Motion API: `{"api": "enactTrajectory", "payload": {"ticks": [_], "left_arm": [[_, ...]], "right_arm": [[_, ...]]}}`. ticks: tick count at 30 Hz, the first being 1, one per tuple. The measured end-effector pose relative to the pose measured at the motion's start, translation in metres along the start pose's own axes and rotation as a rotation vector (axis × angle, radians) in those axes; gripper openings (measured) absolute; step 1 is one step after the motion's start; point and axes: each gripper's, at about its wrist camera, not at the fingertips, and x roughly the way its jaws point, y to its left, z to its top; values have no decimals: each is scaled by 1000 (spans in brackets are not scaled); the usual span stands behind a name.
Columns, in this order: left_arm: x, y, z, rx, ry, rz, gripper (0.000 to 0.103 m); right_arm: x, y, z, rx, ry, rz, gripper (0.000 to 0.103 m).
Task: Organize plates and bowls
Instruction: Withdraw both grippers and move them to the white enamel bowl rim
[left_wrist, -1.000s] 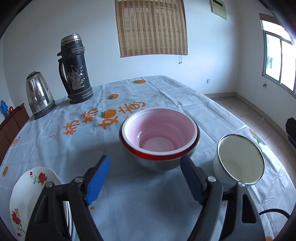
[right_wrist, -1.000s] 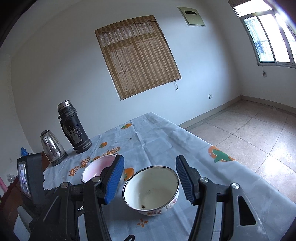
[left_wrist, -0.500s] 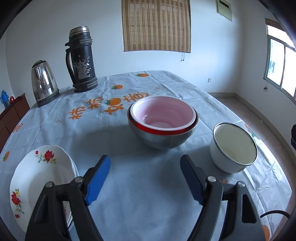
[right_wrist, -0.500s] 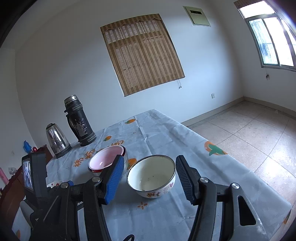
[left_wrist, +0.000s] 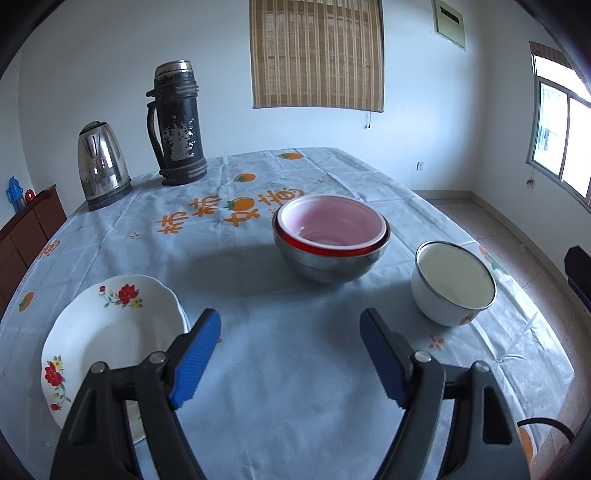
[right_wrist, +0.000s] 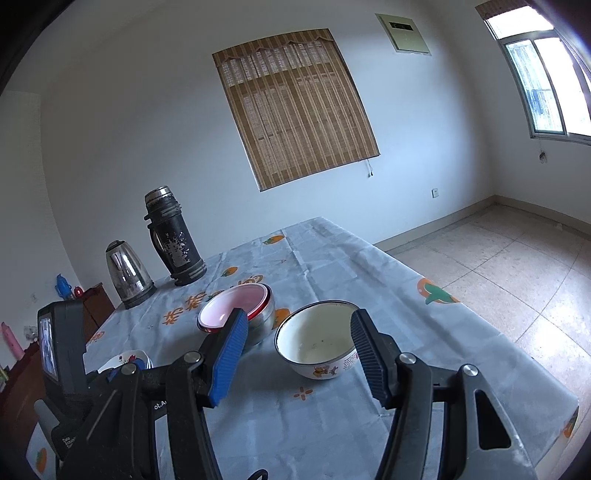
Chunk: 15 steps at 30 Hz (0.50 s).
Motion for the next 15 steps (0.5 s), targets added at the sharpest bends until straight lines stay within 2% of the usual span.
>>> {"api": "enactTrajectory", "payload": {"ticks": [7,15], "left_arm": [[-9,3,5,-7,-7,-23,79],[-26,-4,9,34,-39,-17,79]], "right_arm": [[1,3,-2,8,-1,6,60],[1,14,-6,-8,13,29,60]]}}
